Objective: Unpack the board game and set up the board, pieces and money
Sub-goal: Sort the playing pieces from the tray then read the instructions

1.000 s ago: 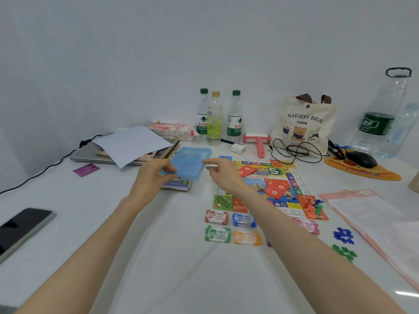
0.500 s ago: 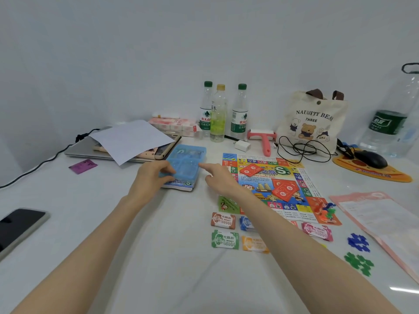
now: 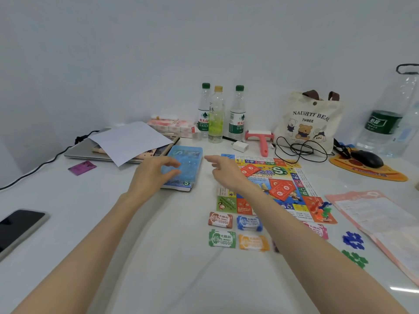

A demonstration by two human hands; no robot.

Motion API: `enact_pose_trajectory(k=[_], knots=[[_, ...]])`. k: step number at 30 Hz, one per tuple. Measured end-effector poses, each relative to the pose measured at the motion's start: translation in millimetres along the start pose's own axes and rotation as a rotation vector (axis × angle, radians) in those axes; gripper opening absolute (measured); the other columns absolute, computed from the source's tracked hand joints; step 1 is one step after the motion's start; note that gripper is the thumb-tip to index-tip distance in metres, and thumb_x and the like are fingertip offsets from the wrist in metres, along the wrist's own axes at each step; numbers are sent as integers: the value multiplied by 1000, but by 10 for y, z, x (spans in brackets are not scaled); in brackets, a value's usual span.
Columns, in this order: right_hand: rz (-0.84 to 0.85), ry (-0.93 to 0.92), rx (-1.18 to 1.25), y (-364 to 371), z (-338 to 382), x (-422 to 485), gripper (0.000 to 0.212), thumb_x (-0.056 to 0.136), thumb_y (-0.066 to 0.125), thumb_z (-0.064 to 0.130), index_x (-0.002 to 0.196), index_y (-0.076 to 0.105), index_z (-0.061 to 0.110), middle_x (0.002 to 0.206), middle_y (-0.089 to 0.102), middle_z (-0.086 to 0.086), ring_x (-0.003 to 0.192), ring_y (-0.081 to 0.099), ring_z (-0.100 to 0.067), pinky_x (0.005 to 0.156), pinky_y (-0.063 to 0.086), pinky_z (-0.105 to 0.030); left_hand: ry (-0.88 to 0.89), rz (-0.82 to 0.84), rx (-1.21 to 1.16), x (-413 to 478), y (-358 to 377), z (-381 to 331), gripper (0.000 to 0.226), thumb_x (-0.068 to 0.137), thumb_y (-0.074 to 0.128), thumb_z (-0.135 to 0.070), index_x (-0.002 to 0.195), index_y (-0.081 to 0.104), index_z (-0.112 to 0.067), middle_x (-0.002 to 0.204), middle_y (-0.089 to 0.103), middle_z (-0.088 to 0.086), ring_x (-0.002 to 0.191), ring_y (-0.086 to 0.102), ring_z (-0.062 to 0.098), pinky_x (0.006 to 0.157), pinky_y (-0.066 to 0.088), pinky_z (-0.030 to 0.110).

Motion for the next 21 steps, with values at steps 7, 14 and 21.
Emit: enact_pose_trajectory(k=[7,14,21], knots=[[-293,36,36,-592,-124,-378,44,88,45,-6,125,60,13,121,64,-1,98,57,-9,81,48,-20,47,-40,-146,109,243,-686,19,94,57,-17,108,68,-24,96,68,-14,88,60,3,79,44,21],[-393,145,-58,-1183,-558,-1003,35,91,46,0,116,65,14,114,67,1,94,56,-7,83,44,-19,99,123,-219,71,801,-1526,23,94,55,-16,112,67,-25,106,66,-15,90,61,8,85,49,29],[-406,416,-252,-1710,-1138,-1580,41,89,43,-2,119,65,14,124,63,-5,112,58,-20,97,48,-35,218,273,-197,-5,1369,-2257,30,94,54,-16,120,63,-27,121,64,-10,100,60,7,87,50,31]])
Point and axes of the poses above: each hand's wrist, its own x-axis towards the middle knuckle, its own y-axis out of the palm, z = x × y, the point moved 1 cm from there along x, towards the middle knuckle
